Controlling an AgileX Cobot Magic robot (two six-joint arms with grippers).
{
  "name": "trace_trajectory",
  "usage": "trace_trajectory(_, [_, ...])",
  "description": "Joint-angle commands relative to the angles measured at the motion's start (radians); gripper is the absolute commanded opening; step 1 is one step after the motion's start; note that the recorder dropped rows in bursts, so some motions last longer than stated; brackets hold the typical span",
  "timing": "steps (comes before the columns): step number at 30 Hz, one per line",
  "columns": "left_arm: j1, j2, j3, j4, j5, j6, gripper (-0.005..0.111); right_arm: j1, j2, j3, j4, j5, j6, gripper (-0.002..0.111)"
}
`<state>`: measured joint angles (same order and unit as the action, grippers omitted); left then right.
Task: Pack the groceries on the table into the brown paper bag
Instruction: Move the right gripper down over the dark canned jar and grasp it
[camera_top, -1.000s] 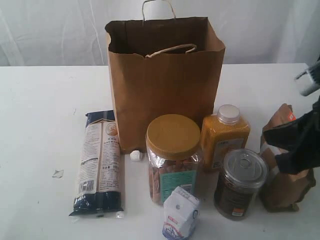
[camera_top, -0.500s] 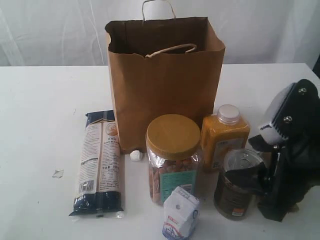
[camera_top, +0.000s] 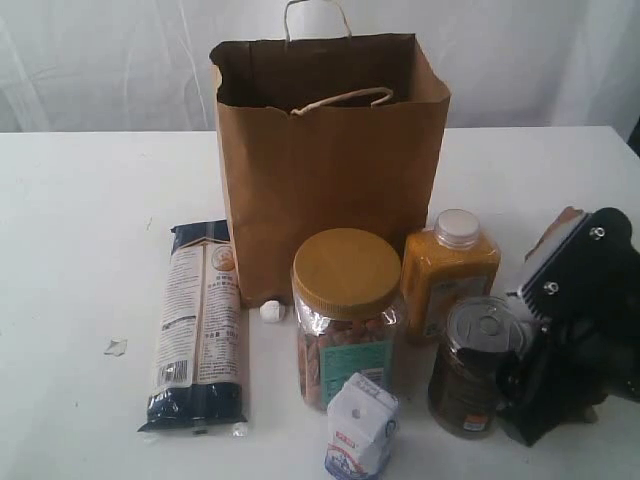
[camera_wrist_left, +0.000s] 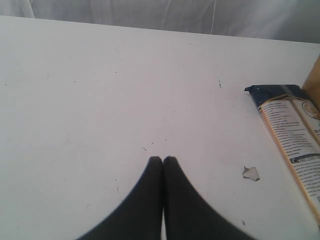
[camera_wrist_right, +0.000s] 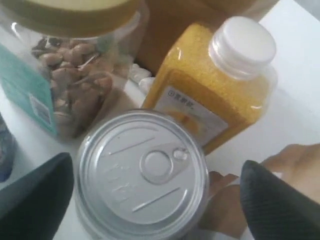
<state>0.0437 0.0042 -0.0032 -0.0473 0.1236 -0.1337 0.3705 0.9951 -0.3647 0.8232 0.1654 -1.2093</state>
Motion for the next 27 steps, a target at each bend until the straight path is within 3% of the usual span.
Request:
trace_trajectory(1, [-0.008, -0.004, 0.003, 0.0, 0.0, 0.002, 0.0, 0.002, 0.06, 0.007, 0.084, -0.061, 0.046, 0.083])
trace_trajectory(12, [-0.008, -0.004, 0.003, 0.0, 0.0, 0.002, 0.0, 0.002, 0.182, 0.005, 0.091, -0.109, 0.046, 0.083])
trace_trajectory(21, [-0.008, -0.004, 0.003, 0.0, 0.0, 0.002, 0.0, 0.049, 0.231, 0.003, 0.091, -0.132, 0.045, 0.075])
trace_trajectory(24, [-0.008, -0.004, 0.003, 0.0, 0.0, 0.002, 0.0, 0.061, 0.231, 0.003, 0.091, -0.165, 0.045, 0.066])
trace_trajectory(27, [-0.008, -0.004, 0.003, 0.0, 0.0, 0.002, 0.0, 0.061, 0.231, 0.003, 0.091, -0.187, 0.049, 0.048])
